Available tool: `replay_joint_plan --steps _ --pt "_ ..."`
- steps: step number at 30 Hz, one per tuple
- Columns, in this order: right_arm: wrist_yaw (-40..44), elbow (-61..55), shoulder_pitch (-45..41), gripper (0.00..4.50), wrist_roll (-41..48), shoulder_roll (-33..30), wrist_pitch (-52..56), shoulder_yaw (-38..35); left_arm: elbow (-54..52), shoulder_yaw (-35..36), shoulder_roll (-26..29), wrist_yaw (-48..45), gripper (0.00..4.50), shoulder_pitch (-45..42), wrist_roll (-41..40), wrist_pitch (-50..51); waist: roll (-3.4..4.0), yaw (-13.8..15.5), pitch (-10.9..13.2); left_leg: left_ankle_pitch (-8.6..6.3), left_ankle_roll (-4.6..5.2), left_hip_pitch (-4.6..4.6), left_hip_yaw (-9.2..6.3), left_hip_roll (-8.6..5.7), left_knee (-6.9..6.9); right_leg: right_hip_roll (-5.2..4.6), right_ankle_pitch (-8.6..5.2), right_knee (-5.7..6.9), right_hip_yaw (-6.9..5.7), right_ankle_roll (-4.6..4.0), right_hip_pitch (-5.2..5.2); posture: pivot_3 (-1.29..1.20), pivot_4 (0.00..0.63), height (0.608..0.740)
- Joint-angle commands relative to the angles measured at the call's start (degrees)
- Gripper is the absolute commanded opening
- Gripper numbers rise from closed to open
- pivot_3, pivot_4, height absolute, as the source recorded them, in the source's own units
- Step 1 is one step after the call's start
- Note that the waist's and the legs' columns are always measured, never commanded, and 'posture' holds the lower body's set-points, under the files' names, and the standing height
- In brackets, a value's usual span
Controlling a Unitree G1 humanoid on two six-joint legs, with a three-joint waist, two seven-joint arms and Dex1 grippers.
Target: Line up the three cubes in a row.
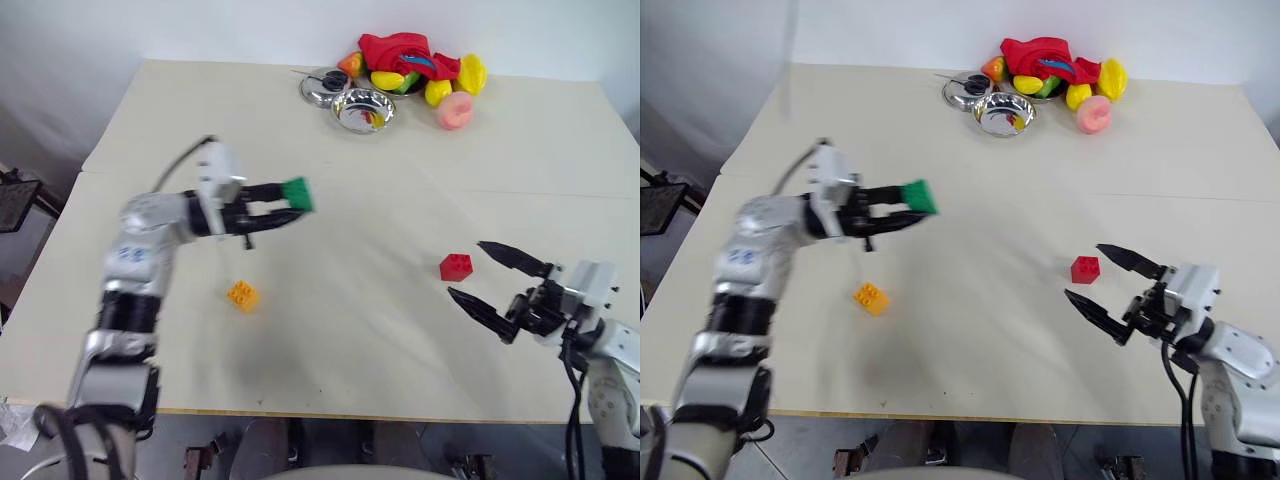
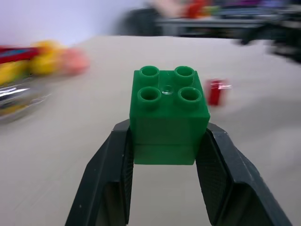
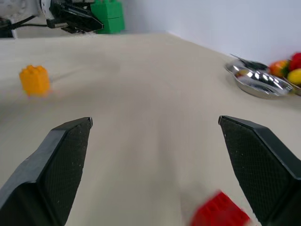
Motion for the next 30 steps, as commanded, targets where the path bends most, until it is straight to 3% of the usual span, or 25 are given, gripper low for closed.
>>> replay_joint_plan --steps 1,7,13,18,30 --pt "-1.45 -4.85 3.10 4.50 1.47 -1.55 0.47 -4.71 9.47 -6.61 -6.84 -3.86 1.48 -7.24 5.40 -4.46 -0.02 0.10 0.01 0.00 0.00 -0.01 0.01 0.03 0.02 0.06 0.00 -0.02 0.01 0.00 0.00 0.00 0.150 0.740" --pt "-2.05 -8.77 11.83 4.50 3.15 -2.64 2.70 -11.57 27.64 -12.68 -18.35 -0.17 1.48 -16.39 15.03 -10.00 -0.07 0.07 0.04 0.00 -0.01 -0.06 0.03 0.10 -0.01 0.13 0.03 -0.19 0.05 0.06 -0.02 0.00 0.150 0.740" --pt "-2.97 -10.14 17.51 4.50 3.43 -1.44 2.64 -14.87 41.37 -14.95 -24.85 5.77 1.48 -19.62 22.73 -15.62 -0.10 0.14 0.06 0.00 0.00 -0.09 0.00 0.13 0.00 0.13 0.08 -0.30 0.08 0.14 -0.03 0.00 0.150 0.740" --pt "-3.23 -10.55 20.04 4.50 3.27 -0.78 2.16 -15.93 47.58 -14.64 -26.79 8.84 1.48 -20.48 26.15 -17.78 -0.11 0.25 0.07 0.00 0.02 -0.10 -0.07 0.26 0.03 0.03 0.08 -0.29 0.07 0.13 -0.03 0.00 0.150 0.740" --pt "-1.24 -6.54 20.69 4.50 1.53 -0.38 0.00 -15.57 50.59 -11.69 -26.21 13.29 1.48 -20.50 27.89 -18.34 -0.11 0.08 0.06 0.03 0.34 -0.09 -0.10 0.13 0.13 -0.38 0.18 -0.28 0.06 0.30 0.00 0.00 0.150 0.740"
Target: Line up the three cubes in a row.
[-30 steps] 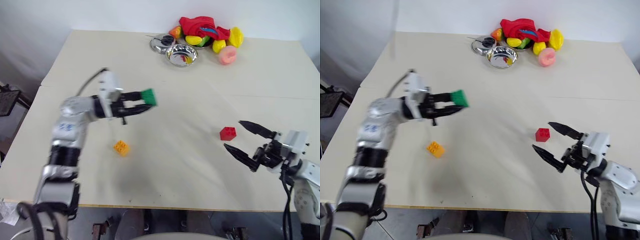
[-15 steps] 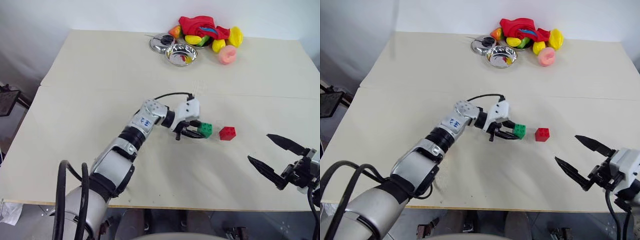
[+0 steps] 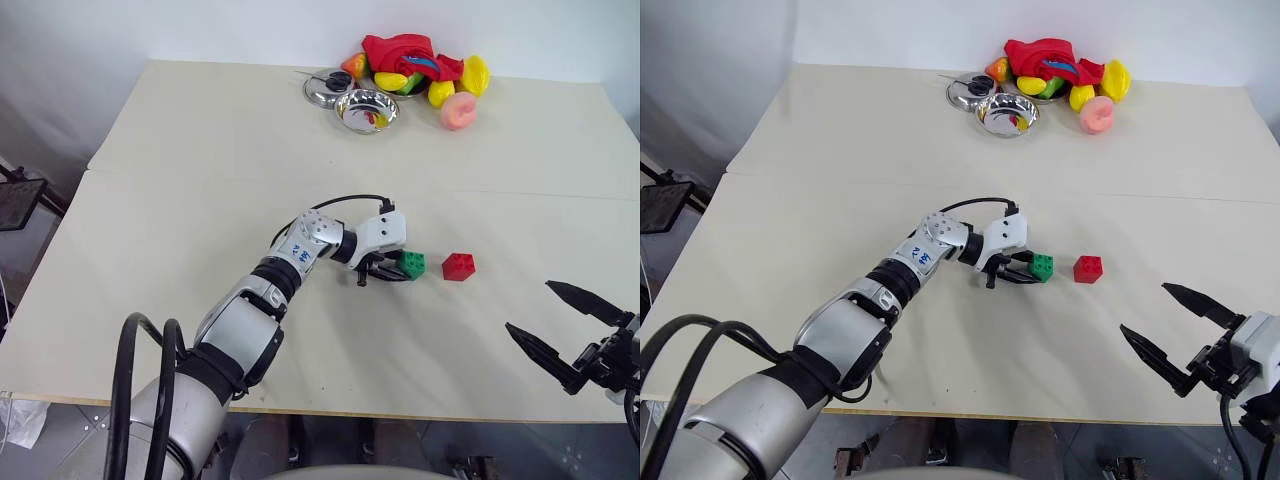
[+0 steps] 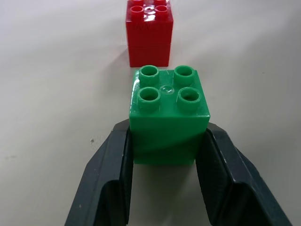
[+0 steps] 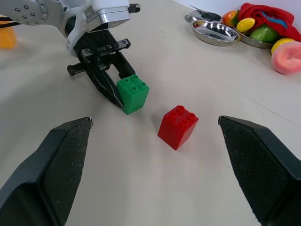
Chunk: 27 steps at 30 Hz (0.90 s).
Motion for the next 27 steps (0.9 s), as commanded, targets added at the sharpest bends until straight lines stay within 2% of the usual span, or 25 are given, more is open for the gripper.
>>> replay_joint_plan --steps 1,5,7,8,11,14,17,21,25,27 --pt "0.45 0.97 -0.18 4.50 -0.07 -0.08 -1.03 -0.79 1.77 0.93 0.74 3.55 1.48 -0.51 1.93 1.01 0.00 -0.01 0.00 0.01 0.01 0.00 0.00 0.00 0.01 -0.01 0.01 0.00 0.00 0.00 0.00 0.00 0.150 0.740" --pt "0.37 0.66 -1.69 4.50 0.16 -0.46 -0.20 0.51 1.67 1.03 1.23 0.36 1.48 0.11 2.15 0.16 0.01 -0.13 0.00 0.02 0.02 0.01 0.00 0.00 0.01 -0.03 0.01 -0.01 0.01 0.00 -0.01 0.00 0.150 0.740" --pt "0.44 0.85 -2.52 4.50 0.18 -0.78 0.19 0.99 1.55 1.42 1.73 -0.73 2.22 0.03 2.18 0.15 0.02 -0.17 -0.01 0.02 0.02 0.02 0.01 0.00 0.00 -0.02 0.01 0.01 0.01 0.00 -0.02 0.00 0.150 0.740" --pt "0.55 1.01 -2.87 4.50 0.21 -0.94 0.34 1.19 1.36 1.78 1.98 -0.63 2.41 -0.16 2.14 -0.27 0.02 -0.20 -0.01 0.02 0.02 0.02 0.00 0.00 0.00 -0.02 0.01 0.04 0.00 0.00 -0.02 0.00 0.150 0.740" --pt "0.98 1.78 -4.13 4.50 0.10 -1.43 0.57 2.01 0.15 3.51 2.87 -1.83 3.39 -1.37 1.16 -1.29 0.02 -0.12 -0.01 0.02 0.01 -0.02 0.02 -0.01 -0.01 -0.01 0.01 0.17 -0.01 0.00 -0.06 0.00 0.150 0.740" --pt "1.75 2.88 -6.76 4.50 0.24 -2.28 1.16 3.65 -5.37 6.40 5.89 -9.64 4.31 -3.02 -2.72 -0.76 0.01 -0.15 0.00 0.03 0.02 -0.05 0.02 -0.04 -0.01 -0.02 0.01 0.15 -0.02 0.01 -0.06 0.00 0.150 0.740" --pt "2.63 3.79 -9.08 4.50 0.48 -2.89 1.72 5.34 -12.21 8.18 9.29 -16.87 4.31 -2.90 -5.81 1.09 0.02 -0.20 0.00 0.03 0.02 -0.10 0.01 -0.03 0.00 -0.01 0.01 0.18 -0.05 0.00 -0.11 0.00 0.150 0.740" --pt "5.03 5.97 -14.27 4.50 0.92 -3.95 3.62 9.81 -27.43 12.55 15.18 -22.27 4.31 -0.17 -13.50 7.59 0.05 -0.25 -0.01 0.03 0.02 -0.10 0.01 -0.07 0.01 0.00 0.01 0.20 -0.04 0.00 -0.09 0.00 0.150 0.740" --pt "6.90 7.51 -21.34 4.50 1.02 -3.94 5.67 15.31 -44.27 18.70 22.95 -23.67 4.41 9.38 -22.41 16.53 0.14 -0.72 -0.05 0.03 0.02 -0.08 -0.02 -0.07 0.02 0.01 0.01 0.21 -0.04 0.01 -0.04 0.00 0.150 0.740" --pt "7.99 7.37 -23.63 4.50 0.67 -3.41 5.79 17.97 -51.12 22.05 26.71 -23.88 4.41 16.11 -26.16 17.93 0.17 -1.57 -0.04 0.04 0.01 -0.03 -0.04 -0.04 0.00 0.04 0.01 0.27 -0.04 0.00 -0.04 0.00 0.150 0.740"
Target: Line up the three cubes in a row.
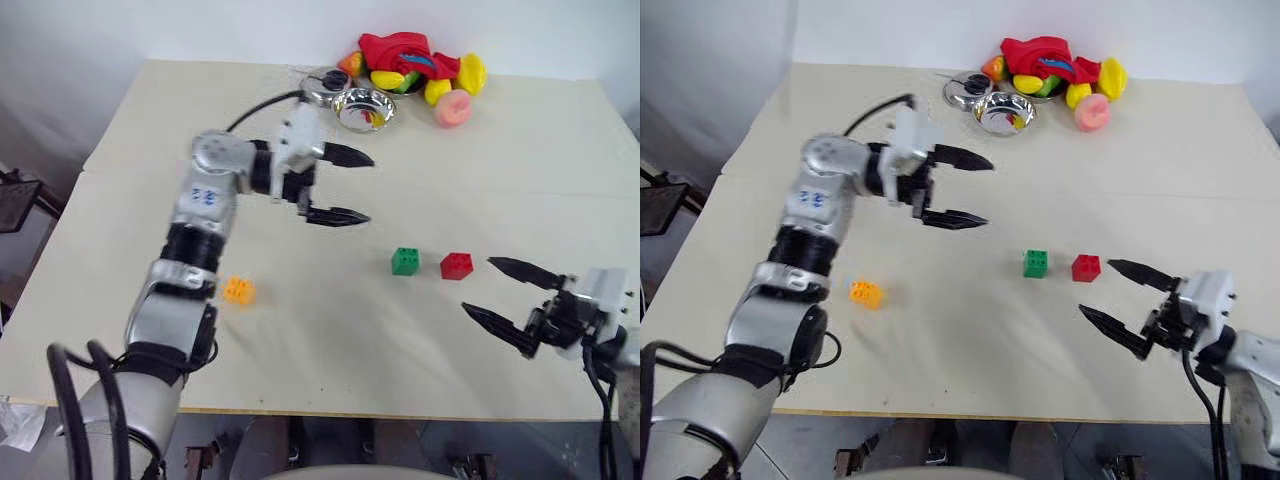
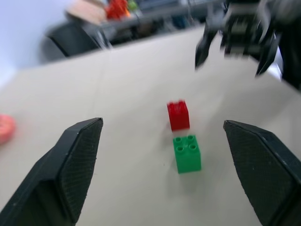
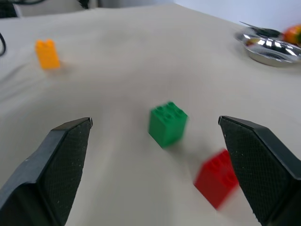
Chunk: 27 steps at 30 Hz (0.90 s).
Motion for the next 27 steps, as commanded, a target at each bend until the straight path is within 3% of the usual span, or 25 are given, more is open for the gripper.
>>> replay_joint_plan --steps 1,4,7,14,20,27 --pt "2.33 -0.84 -3.03 4.50 0.66 0.48 0.04 3.87 -11.72 7.26 6.70 -0.48 4.41 11.55 -6.64 2.48 0.01 -0.41 0.03 0.01 -0.02 0.00 -0.03 0.02 -0.01 0.02 0.00 0.01 -0.01 -0.01 0.00 0.00 0.150 0.740" --pt "4.15 -0.63 -5.74 4.50 0.60 1.56 -0.47 7.14 -17.56 14.11 12.64 2.92 4.41 23.99 -8.39 3.06 0.00 -0.76 0.03 0.03 -0.05 0.01 -0.05 0.02 0.00 0.01 -0.01 0.02 0.00 -0.01 0.01 0.00 0.150 0.740" --pt "6.79 -0.79 -8.29 4.50 0.64 2.91 -1.28 10.67 -22.02 25.40 17.67 8.40 4.41 40.40 -8.18 1.49 -0.03 -1.04 0.06 0.02 -0.06 0.01 -0.09 0.03 -0.01 0.00 -0.01 0.01 -0.02 -0.02 0.02 0.00 0.150 0.740" --pt "13.74 0.12 -9.62 4.50 -1.43 4.49 -6.58 16.79 -26.71 40.22 15.92 17.53 4.41 63.00 -11.42 2.14 -0.08 0.76 0.09 -0.01 -0.09 0.05 -0.36 -0.06 0.07 -0.18 0.05 -0.13 0.02 -0.09 0.24 0.00 0.150 0.740" --pt "16.10 3.38 -12.25 4.50 -2.61 5.95 -8.30 19.93 -25.84 42.49 13.69 17.92 4.41 75.89 -12.01 -0.11 -0.08 0.37 0.10 -0.06 -0.19 0.07 -0.32 0.02 -0.04 -0.11 0.02 -0.13 0.00 -0.15 0.15 0.00 0.150 0.740" --pt "15.21 6.65 -13.33 4.50 -3.10 5.82 -9.77 18.06 -29.61 37.29 12.66 18.00 4.41 75.13 -13.48 -2.10 -0.07 0.51 0.09 -0.11 -0.28 0.08 -0.30 0.03 -0.04 -0.18 0.00 -0.12 0.03 -0.20 0.07 0.00 0.150 0.740"
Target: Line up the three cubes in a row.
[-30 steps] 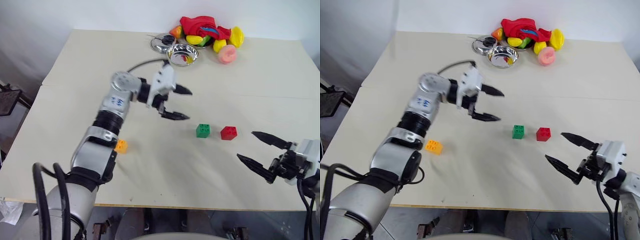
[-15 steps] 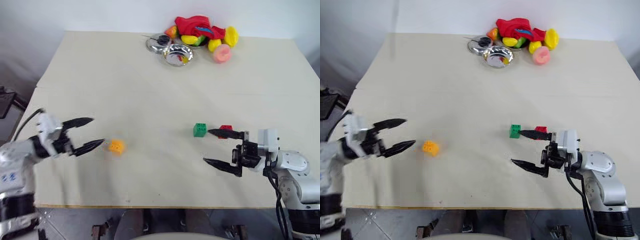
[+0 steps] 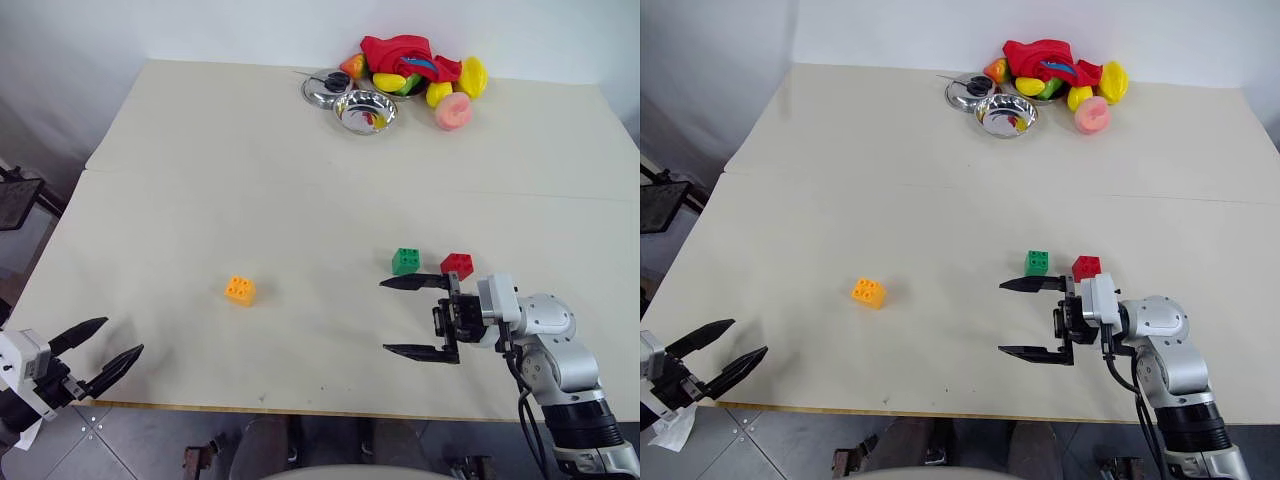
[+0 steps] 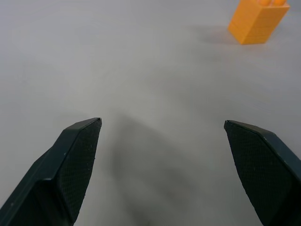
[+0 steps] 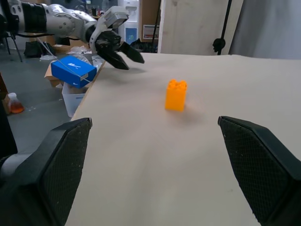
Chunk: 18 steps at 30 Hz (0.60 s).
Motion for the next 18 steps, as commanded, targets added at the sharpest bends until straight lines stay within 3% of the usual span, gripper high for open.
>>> replay_joint_plan --steps 1,6,12,18 --pt "0.03 0.79 0.45 4.50 0.08 -0.92 -1.68 -2.34 -5.16 -4.51 -0.13 0.33 4.41 -2.45 -1.28 -0.53 0.01 0.06 0.01 -0.01 -0.01 0.00 0.00 0.00 -0.01 0.00 0.00 0.02 0.00 0.00 0.00 0.00 0.150 0.740" --pt "-0.57 2.02 1.78 4.50 -0.90 -2.18 -2.79 -3.74 -11.48 -13.57 -1.77 6.12 4.41 -7.91 -0.32 3.92 0.03 -0.02 0.00 0.00 0.01 0.00 0.04 -0.02 -0.01 0.04 0.01 0.06 0.00 -0.01 0.01 0.00 0.150 0.740" --pt "-3.02 0.45 4.50 4.50 -1.82 -2.01 -3.84 -5.17 -20.47 -22.48 -7.82 16.92 4.41 -7.15 2.00 9.17 0.04 -1.11 -0.01 0.01 0.02 0.03 0.18 0.00 -0.11 0.15 0.01 0.04 0.00 -0.01 0.00 0.00 0.150 0.740" --pt "-4.68 -1.56 7.42 4.50 -2.11 -1.93 -4.25 -5.48 -22.77 -28.36 -11.94 28.47 4.41 -8.23 8.83 12.30 0.04 -0.77 -0.01 0.05 0.08 0.07 0.19 0.01 -0.04 0.15 0.01 0.06 0.05 -0.01 0.06 0.00 0.150 0.740"
